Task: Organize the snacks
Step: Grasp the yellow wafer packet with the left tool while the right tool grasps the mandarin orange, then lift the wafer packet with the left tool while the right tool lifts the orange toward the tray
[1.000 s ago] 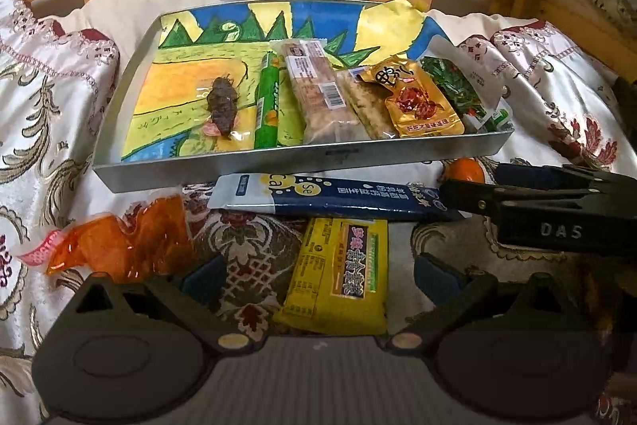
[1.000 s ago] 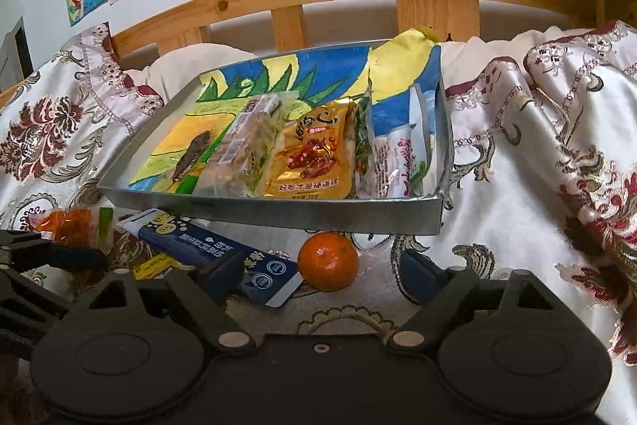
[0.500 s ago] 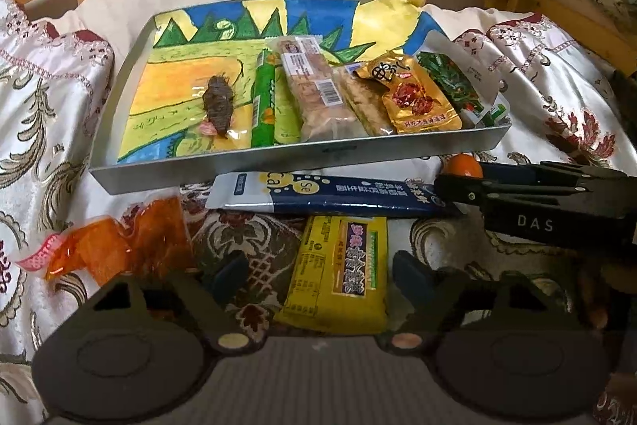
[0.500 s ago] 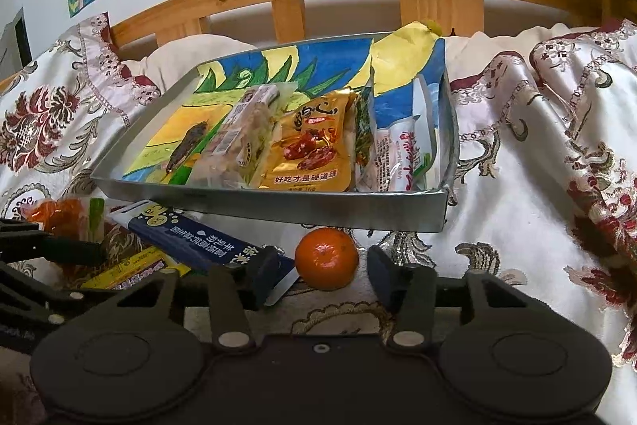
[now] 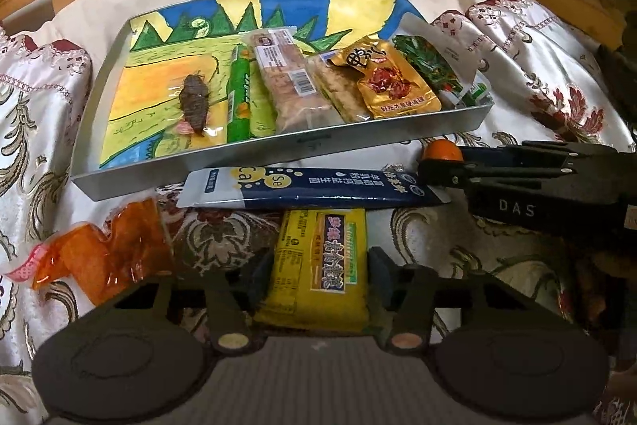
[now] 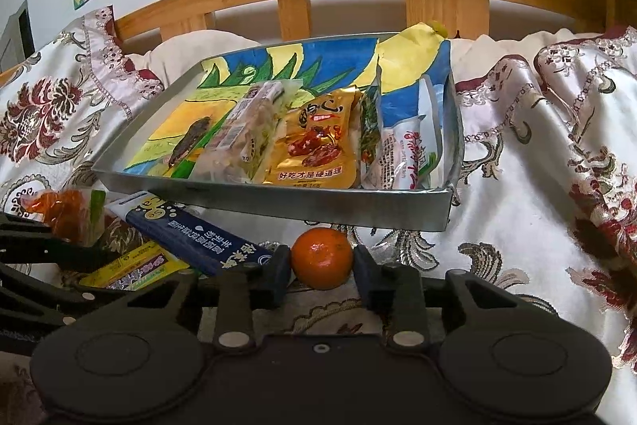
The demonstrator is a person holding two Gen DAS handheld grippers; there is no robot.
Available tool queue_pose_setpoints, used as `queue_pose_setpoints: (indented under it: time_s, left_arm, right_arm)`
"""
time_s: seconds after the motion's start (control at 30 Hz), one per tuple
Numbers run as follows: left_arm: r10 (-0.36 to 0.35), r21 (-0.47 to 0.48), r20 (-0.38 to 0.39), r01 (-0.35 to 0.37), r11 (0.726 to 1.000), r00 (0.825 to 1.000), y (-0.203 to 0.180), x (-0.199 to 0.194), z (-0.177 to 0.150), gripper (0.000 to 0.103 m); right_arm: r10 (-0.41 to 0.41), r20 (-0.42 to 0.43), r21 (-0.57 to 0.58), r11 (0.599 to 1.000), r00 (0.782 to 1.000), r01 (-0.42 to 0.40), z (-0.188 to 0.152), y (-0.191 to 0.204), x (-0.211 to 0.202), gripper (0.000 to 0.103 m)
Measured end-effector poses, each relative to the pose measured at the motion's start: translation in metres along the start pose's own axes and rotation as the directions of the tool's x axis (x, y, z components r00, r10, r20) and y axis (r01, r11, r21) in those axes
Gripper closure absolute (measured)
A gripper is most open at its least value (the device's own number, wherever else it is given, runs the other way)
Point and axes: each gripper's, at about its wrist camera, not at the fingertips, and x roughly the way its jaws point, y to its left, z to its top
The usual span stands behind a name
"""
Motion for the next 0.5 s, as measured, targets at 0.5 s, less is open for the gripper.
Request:
queue_pose_setpoints:
  time_s: [0.5]
  left_arm:
    - [-0.093,-0.148,-0.117,0.075,0.986,0.989,0.012,-0.02,-0.011,0.051]
  right_arm:
    - [0.017,-0.017,-0.09,0.996,1.0,-0.019,-0.003,0.021,-0.02,0.068]
